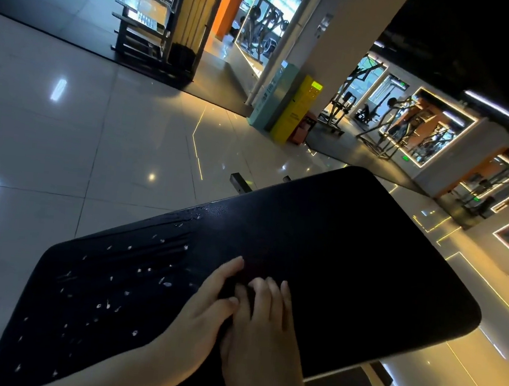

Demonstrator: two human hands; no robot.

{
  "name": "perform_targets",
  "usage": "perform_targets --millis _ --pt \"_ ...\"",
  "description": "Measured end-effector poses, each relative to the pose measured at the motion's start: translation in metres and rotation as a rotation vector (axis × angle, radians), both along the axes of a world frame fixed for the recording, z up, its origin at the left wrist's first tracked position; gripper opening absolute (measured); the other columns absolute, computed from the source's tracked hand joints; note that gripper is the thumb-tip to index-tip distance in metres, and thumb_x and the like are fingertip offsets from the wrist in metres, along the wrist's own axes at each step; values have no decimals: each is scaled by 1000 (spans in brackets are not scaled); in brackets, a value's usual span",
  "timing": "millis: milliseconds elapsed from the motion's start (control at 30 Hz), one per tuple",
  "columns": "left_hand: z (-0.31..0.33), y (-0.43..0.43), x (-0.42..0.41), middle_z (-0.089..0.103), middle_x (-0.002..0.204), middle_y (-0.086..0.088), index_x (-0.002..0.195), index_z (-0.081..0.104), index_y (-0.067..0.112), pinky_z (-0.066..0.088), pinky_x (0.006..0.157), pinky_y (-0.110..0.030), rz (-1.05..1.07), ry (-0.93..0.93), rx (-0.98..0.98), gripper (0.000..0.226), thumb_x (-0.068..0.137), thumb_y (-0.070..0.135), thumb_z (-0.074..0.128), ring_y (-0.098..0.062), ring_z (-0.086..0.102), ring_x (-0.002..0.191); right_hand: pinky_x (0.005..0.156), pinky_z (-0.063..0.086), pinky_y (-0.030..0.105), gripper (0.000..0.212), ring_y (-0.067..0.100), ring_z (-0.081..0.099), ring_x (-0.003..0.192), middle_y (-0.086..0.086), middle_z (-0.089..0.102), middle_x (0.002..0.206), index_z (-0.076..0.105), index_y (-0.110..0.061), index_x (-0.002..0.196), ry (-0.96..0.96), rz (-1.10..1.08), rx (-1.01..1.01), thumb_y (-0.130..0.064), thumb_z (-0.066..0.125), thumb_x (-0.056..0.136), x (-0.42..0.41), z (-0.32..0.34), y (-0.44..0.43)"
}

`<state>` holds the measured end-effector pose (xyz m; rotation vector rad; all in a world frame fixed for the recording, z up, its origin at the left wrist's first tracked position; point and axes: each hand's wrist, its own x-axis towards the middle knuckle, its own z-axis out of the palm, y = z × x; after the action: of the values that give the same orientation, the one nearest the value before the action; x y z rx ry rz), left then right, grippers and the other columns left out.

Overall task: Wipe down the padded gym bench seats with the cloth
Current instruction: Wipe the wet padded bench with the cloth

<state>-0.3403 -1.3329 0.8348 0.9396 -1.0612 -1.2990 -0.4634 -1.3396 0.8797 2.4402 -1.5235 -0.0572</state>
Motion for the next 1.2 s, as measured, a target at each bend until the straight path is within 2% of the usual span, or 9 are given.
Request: perform_targets --millis 100,200,267,400,533,633,800,1033,1200 --pt "-5 19 -3 25 151 38 147 35 44 19 122 -28 39 -301 -130 65 90 15 49 13 19 142 112 37 52 63 30 63 117 11 62 122 65 -15 124 9 -4 -99 -30 78 64 -22 12 -4" --pt "-16 30 -4 7 154 41 151 27 40 9 119 -19 60 -555 -231 68 96 7 48 14 1 145 112 33 50 66 33 51 133 14 52 139 53 -12 142 35 -80 -204 -25 65 78 -36 20 -19" --pt "-29 32 -4 3 156 38 153 24 37 2 119 -15 108 -673 -254 61 100 16 46 13 -4 145 116 32 50 68 34 36 146 16 43 152 41 -11 151 29 -106 -207 -27 56 88 -26 16 -26" --pt "-55 33 -4 37 155 9 145 48 20 8 123 -30 250 -952 -330 48 98 27 39 -6 19 150 112 42 51 59 33 39 144 16 50 149 50 -10 145 -16 -36 -146 -28 57 89 6 -13 -12" --pt "-56 35 -5 54 141 3 133 60 15 18 120 -38 316 -1017 -412 44 96 27 40 -14 37 142 111 40 47 58 28 45 141 10 55 144 54 -14 141 7 63 -120 -25 57 84 -7 -15 11" --pt "-55 36 -5 57 138 7 132 62 19 23 118 -38 287 -1110 -441 45 93 30 42 -12 44 137 113 38 53 60 29 43 142 10 52 145 51 -13 143 56 11 -211 -22 56 84 -31 1 15" --pt "-56 38 -6 55 139 11 133 60 24 27 114 -38 281 -1100 -404 44 93 30 42 -9 44 137 116 34 52 63 32 34 147 15 45 153 44 -10 149 0 -151 -267 -23 55 89 -15 -7 2" --pt "-57 40 -2 59 123 10 120 62 26 24 116 -34 337 -973 -490 34 91 26 44 -9 48 126 113 37 44 65 24 45 141 5 53 145 53 -17 142 24 57 -120 -27 68 80 -24 -10 39" --pt "-60 40 -3 55 134 12 127 62 27 28 114 -39 303 -971 -461 41 90 26 44 -10 45 134 116 31 51 56 27 37 144 10 50 147 52 -12 142 36 -70 -301 -15 57 86 -81 28 16"
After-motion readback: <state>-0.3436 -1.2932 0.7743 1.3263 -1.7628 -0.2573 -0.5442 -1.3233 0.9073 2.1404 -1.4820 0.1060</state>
